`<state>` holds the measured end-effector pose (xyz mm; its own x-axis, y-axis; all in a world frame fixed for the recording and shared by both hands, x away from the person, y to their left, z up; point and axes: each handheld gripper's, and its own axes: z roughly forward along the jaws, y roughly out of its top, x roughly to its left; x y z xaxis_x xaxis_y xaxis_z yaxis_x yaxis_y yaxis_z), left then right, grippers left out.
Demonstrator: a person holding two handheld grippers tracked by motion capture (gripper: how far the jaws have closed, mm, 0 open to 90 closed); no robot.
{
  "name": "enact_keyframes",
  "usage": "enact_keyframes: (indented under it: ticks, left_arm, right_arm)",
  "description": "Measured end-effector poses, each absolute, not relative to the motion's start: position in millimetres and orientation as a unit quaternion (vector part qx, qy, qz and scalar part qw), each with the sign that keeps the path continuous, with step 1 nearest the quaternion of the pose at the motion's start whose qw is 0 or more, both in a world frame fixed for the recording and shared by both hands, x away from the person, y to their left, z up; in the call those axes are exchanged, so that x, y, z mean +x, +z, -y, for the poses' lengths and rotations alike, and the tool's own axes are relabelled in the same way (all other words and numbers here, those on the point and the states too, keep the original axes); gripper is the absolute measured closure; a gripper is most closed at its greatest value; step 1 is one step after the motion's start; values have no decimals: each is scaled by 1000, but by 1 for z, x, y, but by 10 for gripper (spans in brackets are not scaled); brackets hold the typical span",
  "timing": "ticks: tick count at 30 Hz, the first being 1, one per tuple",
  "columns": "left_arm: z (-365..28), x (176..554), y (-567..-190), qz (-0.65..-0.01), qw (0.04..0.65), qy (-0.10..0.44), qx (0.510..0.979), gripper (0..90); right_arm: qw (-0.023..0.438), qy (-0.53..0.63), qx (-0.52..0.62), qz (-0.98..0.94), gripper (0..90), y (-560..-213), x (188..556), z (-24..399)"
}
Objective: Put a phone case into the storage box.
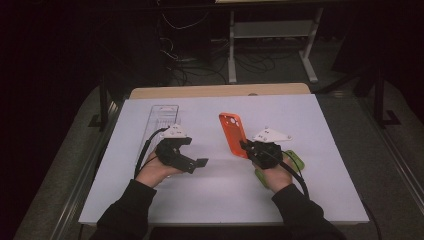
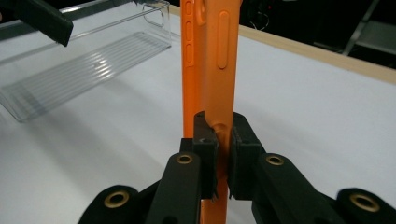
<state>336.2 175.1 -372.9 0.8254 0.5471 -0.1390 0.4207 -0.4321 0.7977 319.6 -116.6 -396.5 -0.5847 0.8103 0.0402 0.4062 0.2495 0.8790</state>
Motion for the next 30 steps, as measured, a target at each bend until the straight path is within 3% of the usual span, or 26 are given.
enact_keyframes:
  ticks: [5,15,30]
  left_arm:
    - [-175,337,-371,-296,458,75,835,0]
    - [-171,333,-369,-313,495,80,806,0]
    - [-166,332,-375,-325,503,85,796,0]
  right_arm:
    - [185,482,432,-740,819,-399,318,115]
    - [189,489,417,-742,819,-403,303,89]
    - [169,492,399,-755,816,-409,289,62]
